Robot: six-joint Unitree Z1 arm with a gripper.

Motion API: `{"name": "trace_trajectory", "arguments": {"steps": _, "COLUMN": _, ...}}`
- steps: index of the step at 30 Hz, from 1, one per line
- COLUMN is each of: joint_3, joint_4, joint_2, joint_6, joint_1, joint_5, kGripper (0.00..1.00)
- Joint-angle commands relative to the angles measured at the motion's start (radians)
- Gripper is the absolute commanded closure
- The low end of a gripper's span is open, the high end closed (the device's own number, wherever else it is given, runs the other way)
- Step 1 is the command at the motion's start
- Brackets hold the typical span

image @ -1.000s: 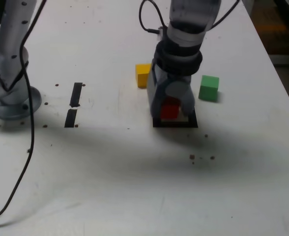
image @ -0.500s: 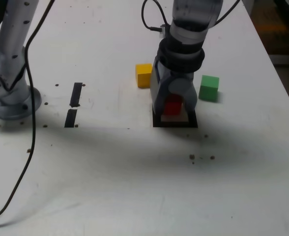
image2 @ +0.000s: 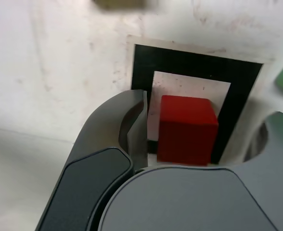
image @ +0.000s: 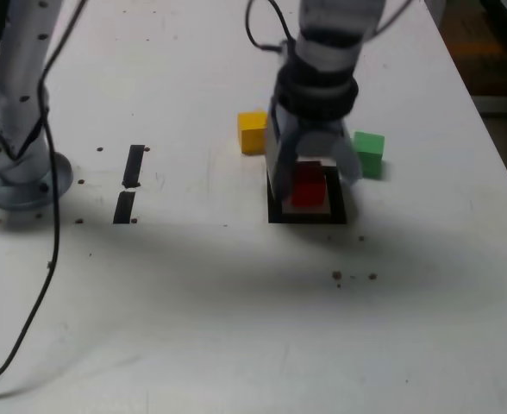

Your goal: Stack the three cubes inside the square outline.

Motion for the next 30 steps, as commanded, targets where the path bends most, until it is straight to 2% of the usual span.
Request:
{"name": "trace_trajectory", "arguments": {"steps": 1, "joint_3": -0.004, "joint_4": 0.016, "joint_2": -0.04, "joint_6": -0.006, "joint_1": 0.001, "joint_5": 0.008, "kGripper": 0.0}}
{"name": "trace_trajectory", "arguments": {"steps": 8, "joint_3": 0.01, "joint_4": 0.151, "joint_2": -0.16, "joint_6": -0.008, "joint_1": 0.034, "joint_5": 0.034, "kGripper": 0.0}}
{"name": "trace_trajectory", "arguments": {"steps": 12, "joint_3": 0.075, "joint_4": 0.206, "joint_2": -0.212, "joint_6": 0.007, "joint_1": 0.109, "joint_5": 0.026, "kGripper": 0.0}}
{"name": "trace_trajectory", "arguments": {"steps": 15, "joint_3": 0.111, "joint_4": 0.2, "joint_2": -0.212, "joint_6": 0.043, "joint_1": 0.17, "joint_5": 0.025, "kGripper": 0.0}}
{"name": "trace_trajectory", "arguments": {"steps": 20, "joint_3": 0.124, "joint_4": 0.159, "joint_2": -0.159, "joint_6": 0.111, "joint_1": 0.249, "joint_5": 0.042, "kGripper": 0.01}}
{"name": "trace_trajectory", "arguments": {"steps": 25, "joint_3": 0.126, "joint_4": 0.096, "joint_2": -0.111, "joint_6": 0.146, "joint_1": 0.274, "joint_5": 0.06, "kGripper": 0.01}}
{"name": "trace_trajectory", "arguments": {"steps": 30, "joint_3": 0.139, "joint_4": 0.061, "joint_2": -0.072, "joint_6": 0.158, "joint_1": 0.282, "joint_5": 0.063, "kGripper": 0.04}}
